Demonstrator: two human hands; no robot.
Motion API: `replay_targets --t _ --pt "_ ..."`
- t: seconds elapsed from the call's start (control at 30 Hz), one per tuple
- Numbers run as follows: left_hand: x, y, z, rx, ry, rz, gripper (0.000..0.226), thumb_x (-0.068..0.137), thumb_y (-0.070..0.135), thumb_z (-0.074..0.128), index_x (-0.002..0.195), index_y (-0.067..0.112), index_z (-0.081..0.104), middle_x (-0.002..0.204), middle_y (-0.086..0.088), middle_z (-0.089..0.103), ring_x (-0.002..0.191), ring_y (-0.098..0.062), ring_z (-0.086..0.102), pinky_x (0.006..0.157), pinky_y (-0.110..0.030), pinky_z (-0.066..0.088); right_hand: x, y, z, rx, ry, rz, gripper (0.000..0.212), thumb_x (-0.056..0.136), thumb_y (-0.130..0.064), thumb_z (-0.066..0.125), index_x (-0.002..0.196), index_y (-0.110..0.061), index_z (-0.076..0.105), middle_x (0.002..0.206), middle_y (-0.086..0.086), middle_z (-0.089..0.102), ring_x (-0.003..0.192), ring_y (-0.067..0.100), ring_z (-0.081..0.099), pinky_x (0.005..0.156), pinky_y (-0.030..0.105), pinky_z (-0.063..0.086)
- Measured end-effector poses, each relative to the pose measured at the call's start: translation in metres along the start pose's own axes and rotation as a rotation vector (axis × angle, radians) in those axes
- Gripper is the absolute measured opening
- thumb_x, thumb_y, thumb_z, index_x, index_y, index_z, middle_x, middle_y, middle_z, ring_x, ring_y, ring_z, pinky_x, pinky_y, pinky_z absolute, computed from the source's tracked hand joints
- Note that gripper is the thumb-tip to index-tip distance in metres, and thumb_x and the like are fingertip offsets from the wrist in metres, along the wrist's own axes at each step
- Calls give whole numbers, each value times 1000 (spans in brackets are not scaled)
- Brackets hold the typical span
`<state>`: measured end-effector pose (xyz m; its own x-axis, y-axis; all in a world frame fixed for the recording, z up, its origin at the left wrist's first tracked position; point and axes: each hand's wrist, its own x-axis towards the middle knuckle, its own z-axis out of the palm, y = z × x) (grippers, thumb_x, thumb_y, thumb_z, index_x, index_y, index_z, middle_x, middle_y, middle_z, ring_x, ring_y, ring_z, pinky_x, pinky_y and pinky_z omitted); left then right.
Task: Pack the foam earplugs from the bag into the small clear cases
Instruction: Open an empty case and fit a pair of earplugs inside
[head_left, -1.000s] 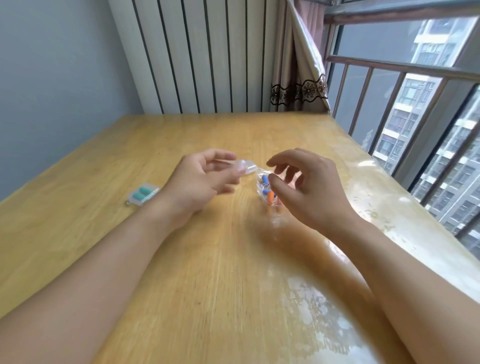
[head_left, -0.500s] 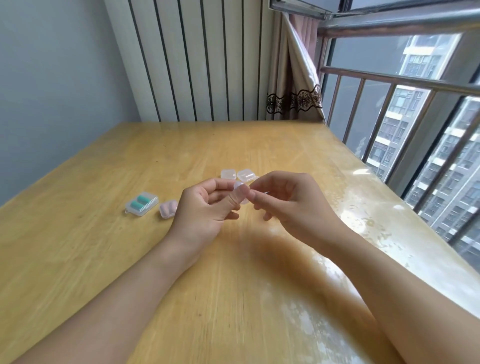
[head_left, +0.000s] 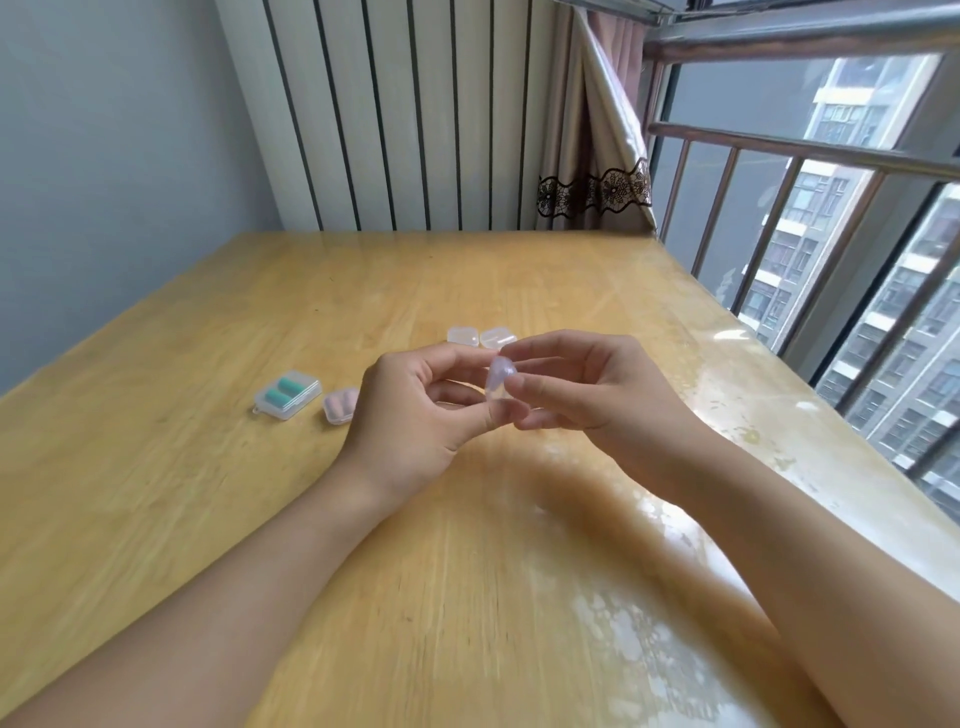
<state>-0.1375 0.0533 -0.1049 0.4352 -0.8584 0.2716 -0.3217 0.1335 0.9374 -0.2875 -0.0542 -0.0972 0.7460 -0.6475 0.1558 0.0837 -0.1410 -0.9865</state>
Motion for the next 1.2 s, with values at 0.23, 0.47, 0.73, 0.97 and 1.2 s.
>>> replay_targets --t 0.23,0.47,0.73,0.97,1.2 --pt "-2 -1 0 3 -21 -24 39 68 26 87 105 18 78 92 -1 80 85 -18 78 85 -34 62 0 1 3 -161 76 -70 26 87 -8 76 111 -1 72 92 10 79 78 27 76 76 40 62" --pt "-2 2 1 -32 -75 -53 23 78 5 82 90 23 76 86 -2 80 80 -12 77 74 -18 59 -4 7 9 -496 158 -186 22 83 -8 71 103 -11 78 83 -2 79 73 11 76 74 39 63" --pt "3 11 -12 -147 -128 -205 25 93 -2 63 114 11 70 87 -22 77 80 -26 77 67 -24 61 7 0 -17 -194 162 -114 33 88 15 58 109 -6 72 87 17 78 69 30 71 69 41 61" --pt "1 -6 -6 482 47 -79 15 74 10 78 66 16 67 58 -2 71 51 -14 66 53 -26 52 9 2 -17 -484 286 -183 2 86 -12 78 88 -12 77 76 -1 76 61 16 72 60 34 61" --pt "0 -4 -7 843 165 -66 15 67 31 74 63 23 62 60 7 62 68 -20 64 72 -40 55 4 -8 -37 -1113 263 -107 6 77 -24 75 75 -23 81 54 -12 57 53 10 55 47 24 38"
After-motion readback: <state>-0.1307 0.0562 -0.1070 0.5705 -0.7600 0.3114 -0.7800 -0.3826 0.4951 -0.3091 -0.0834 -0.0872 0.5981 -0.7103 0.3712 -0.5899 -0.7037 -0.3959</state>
